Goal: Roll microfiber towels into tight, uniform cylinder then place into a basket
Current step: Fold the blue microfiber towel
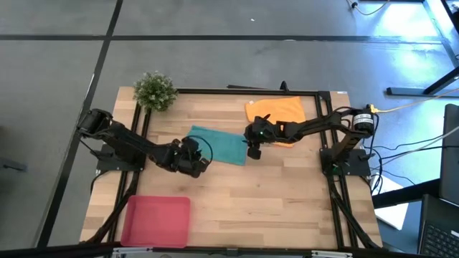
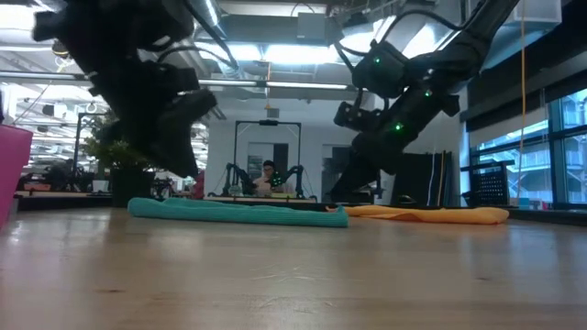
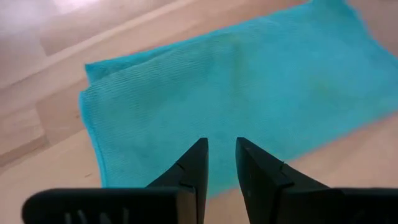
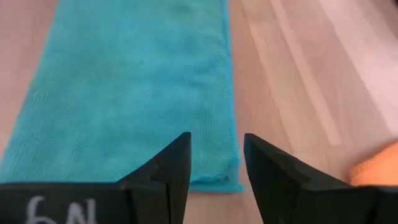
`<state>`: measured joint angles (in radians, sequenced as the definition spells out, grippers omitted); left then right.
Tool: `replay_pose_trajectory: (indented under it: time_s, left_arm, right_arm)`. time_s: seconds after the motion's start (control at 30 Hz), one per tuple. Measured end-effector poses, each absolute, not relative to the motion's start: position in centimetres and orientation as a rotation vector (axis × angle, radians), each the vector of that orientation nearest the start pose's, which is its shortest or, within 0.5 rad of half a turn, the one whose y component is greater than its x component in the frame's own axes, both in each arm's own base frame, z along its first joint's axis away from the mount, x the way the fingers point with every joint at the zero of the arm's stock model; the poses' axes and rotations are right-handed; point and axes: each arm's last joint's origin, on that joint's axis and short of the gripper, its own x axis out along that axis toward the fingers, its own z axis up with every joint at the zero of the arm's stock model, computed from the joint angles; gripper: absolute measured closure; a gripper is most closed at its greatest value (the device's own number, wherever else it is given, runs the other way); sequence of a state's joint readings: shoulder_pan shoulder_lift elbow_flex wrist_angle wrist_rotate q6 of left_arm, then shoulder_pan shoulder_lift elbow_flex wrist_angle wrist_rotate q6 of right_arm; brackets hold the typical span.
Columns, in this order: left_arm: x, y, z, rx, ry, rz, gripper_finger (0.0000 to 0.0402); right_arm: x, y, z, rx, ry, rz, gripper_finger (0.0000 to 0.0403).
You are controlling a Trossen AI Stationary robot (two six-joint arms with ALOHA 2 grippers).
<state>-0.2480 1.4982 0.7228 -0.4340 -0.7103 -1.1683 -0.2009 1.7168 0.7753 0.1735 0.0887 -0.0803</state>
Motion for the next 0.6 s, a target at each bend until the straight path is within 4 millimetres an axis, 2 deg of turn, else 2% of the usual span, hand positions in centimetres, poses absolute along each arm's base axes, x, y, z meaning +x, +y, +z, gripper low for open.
replay_pose_trajectory:
  time_s: [0.23, 0.43, 0.6]
  left_arm:
    - [25.1, -1.6, 14.5, -0.584, 0.805, 0.954, 0.0330]
    - [25.3, -1.1, 13.4, -0.624, 0.891, 0.952, 0.0330]
    - [24.7, -1.1, 13.1, -0.594, 0.955, 0.976, 0.0330]
  right_arm:
    - [31.2, -7.0, 13.2, -0.004, 0.801, -0.259, 0.0253]
    - [30.7, -6.8, 12.7, 0.014, 0.844, -0.225, 0.0253]
    - [30.5, -6.4, 12.5, 0.026, 0.873, -0.191, 0.0253]
